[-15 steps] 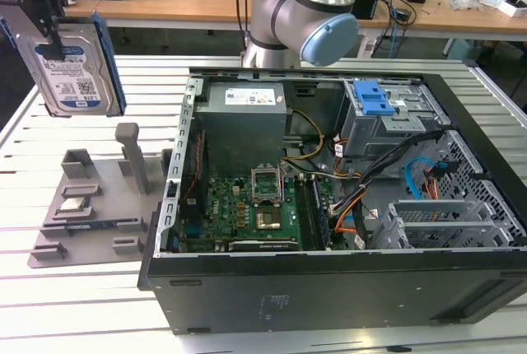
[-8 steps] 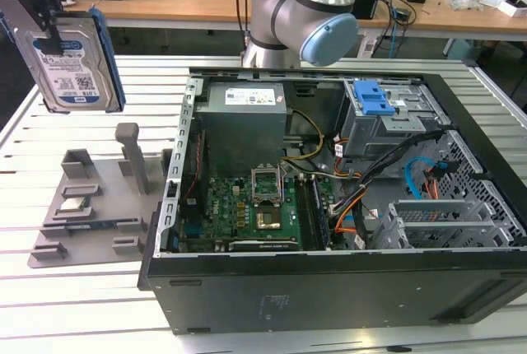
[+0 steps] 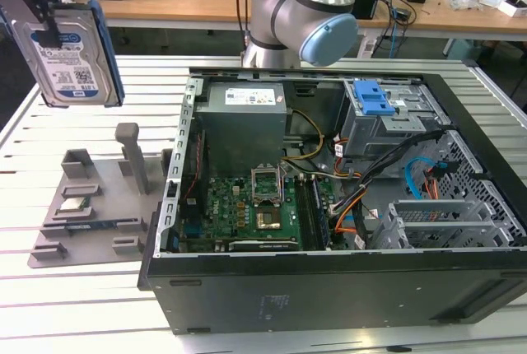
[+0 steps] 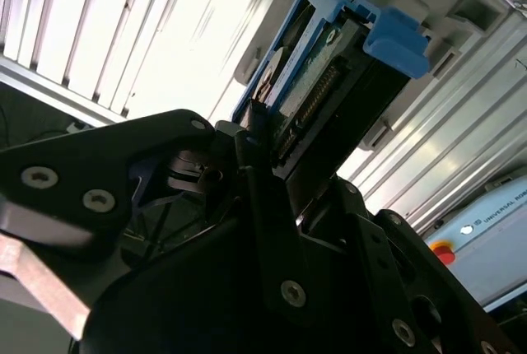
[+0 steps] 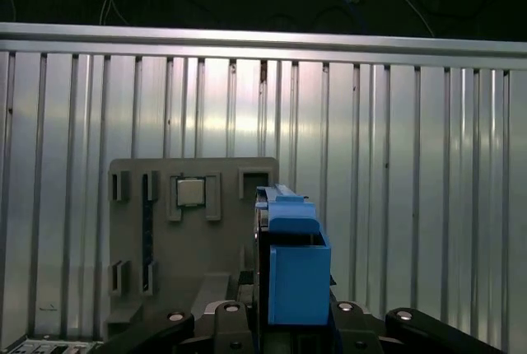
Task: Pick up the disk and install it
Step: 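Pick up the disk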
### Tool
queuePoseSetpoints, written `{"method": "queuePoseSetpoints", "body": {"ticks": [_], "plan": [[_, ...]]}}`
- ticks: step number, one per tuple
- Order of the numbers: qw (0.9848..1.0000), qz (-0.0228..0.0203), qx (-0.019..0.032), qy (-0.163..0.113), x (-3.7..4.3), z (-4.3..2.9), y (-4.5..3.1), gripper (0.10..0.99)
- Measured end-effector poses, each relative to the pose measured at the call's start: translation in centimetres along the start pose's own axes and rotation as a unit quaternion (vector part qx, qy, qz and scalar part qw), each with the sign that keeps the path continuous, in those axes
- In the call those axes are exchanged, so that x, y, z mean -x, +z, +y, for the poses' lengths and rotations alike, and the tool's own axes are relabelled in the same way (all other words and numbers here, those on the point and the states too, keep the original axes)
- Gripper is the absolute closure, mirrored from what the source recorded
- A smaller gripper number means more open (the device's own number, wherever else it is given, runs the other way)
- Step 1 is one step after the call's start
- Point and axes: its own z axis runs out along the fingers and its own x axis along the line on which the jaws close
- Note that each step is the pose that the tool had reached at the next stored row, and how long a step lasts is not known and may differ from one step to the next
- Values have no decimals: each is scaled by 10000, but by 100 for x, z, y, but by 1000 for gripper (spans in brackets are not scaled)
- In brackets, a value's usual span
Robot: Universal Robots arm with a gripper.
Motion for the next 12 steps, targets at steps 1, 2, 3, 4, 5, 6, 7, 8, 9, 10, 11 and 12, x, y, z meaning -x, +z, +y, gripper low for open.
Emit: {"method": "queuePoseSetpoints", "body": {"ticks": [1, 2, 3, 4, 5, 6, 7, 8, 9, 10, 11, 12], "plan": [[10000, 0, 0, 0, 3, 0, -9, 725], [10000, 0, 1, 0, 6, 1, -21, 725], [10000, 0, 0, 0, 11, 1, -36, 725], [10000, 0, 1, 0, 15, 0, -51, 725], [10000, 0, 1, 0, 21, 0, -73, 725], [10000, 0, 1, 0, 24, -1, -85, 725], [10000, 0, 2, 0, 27, -1, -99, 725], [10000, 0, 2, 0, 33, 0, -130, 725], [10000, 0, 2, 0, 39, 1, -157, 725], [10000, 0, 2, 0, 42, 2, -178, 725], [10000, 0, 2, 0, 47, 3, -204, 725], [10000, 0, 2, 0, 50, 4, -224, 725]]}}
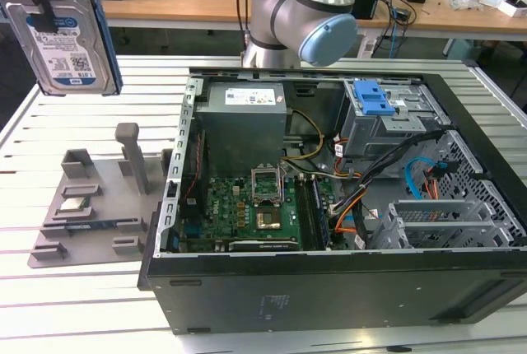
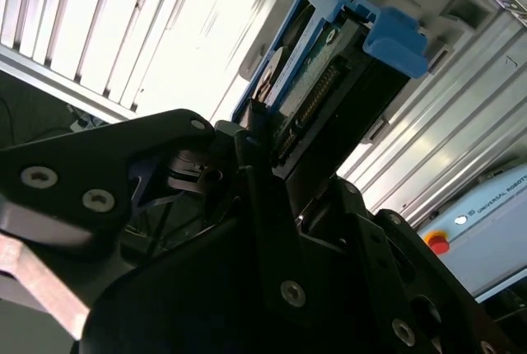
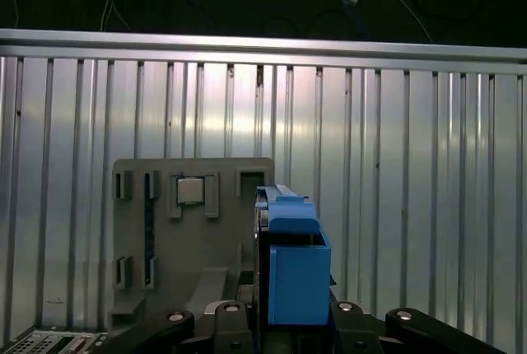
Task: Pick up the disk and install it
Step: 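Pick up the disk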
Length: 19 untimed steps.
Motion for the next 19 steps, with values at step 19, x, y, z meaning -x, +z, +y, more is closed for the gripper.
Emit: {"method": "queuePoseSetpoints", "body": {"ticks": [19], "plan": [[10000, 0, 0, 0, 61, 22, -486, 725]]}}
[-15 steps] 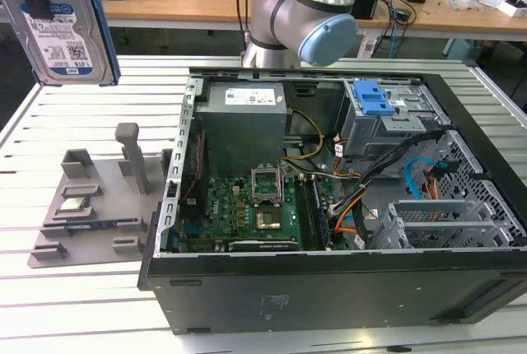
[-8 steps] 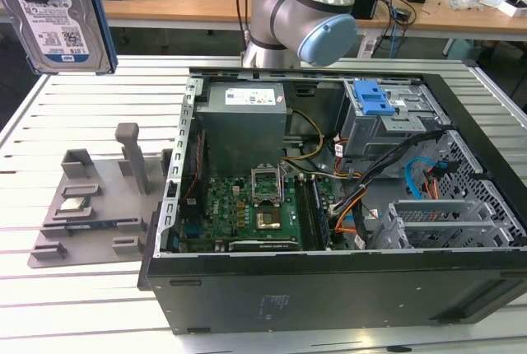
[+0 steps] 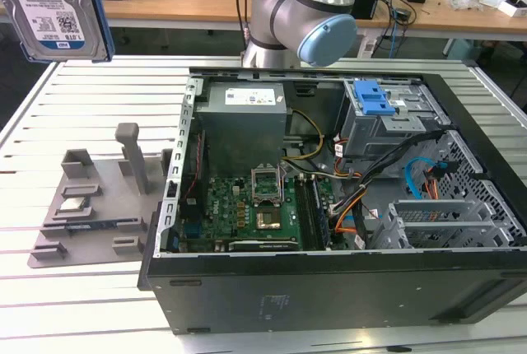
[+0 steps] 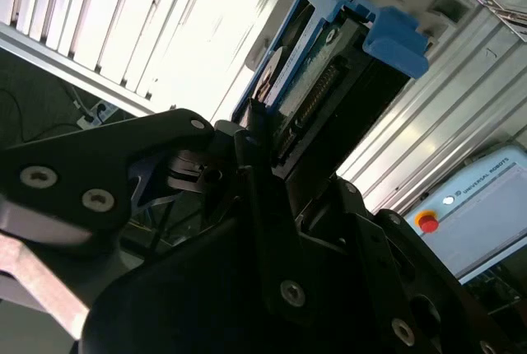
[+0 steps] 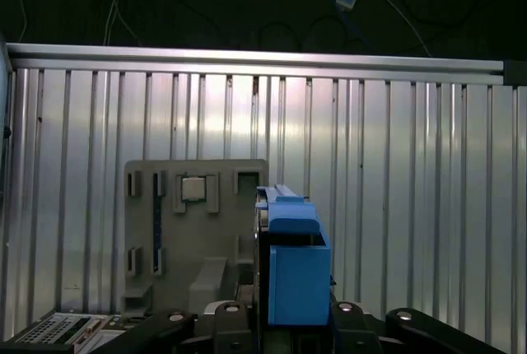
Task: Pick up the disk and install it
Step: 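Pick up the disk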
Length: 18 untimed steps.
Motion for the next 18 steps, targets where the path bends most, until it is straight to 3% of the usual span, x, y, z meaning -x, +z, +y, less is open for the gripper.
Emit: {"method": "queuePoseSetpoints", "body": {"ticks": [6, 9, 18], "plan": [[10000, 0, 1, 1, 1, -3, -7, 725], [10000, 0, 1, 0, -2, -59, -9, 725], [10000, 0, 1, 0, -14, -459, -29, 725]]}}
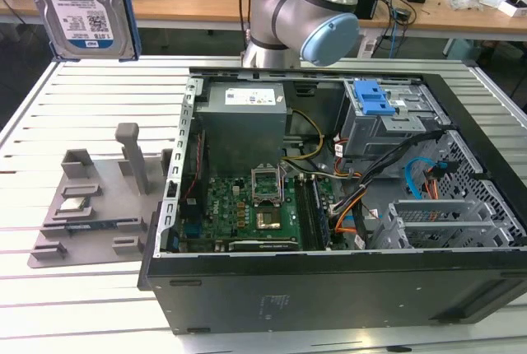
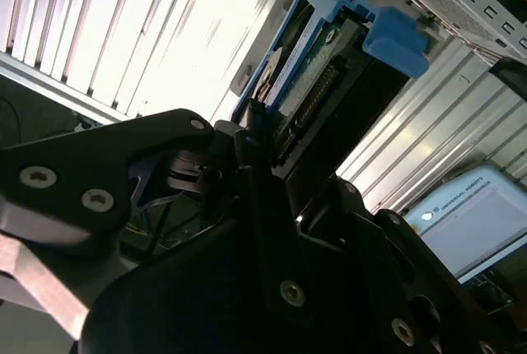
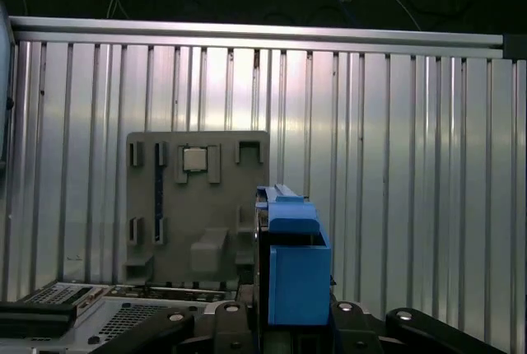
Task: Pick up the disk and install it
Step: 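Pick up the disk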
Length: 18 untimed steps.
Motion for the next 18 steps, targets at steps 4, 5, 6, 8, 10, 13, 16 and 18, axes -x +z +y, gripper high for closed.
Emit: {"method": "queuePoseSetpoints", "body": {"ticks": [4, 5, 6, 8, 10, 13, 16, 18], "plan": [[10000, 0, 0, 1, -4, -164, -8, 725], [10000, 0, 0, 0, -6, -203, -10, 725], [10000, 0, 0, 0, -7, -243, -12, 725], [10000, -1, 0, 0, -12, -419, -20, 725], [10000, 0, 0, 1, -15, -530, -26, 725], [10000, -1, 0, 1, -22, -747, -36, 725], [10000, 0, 1, 1, -27, -907, -45, 725], [10000, -1, 0, 1, -31, -1042, -50, 725]]}}
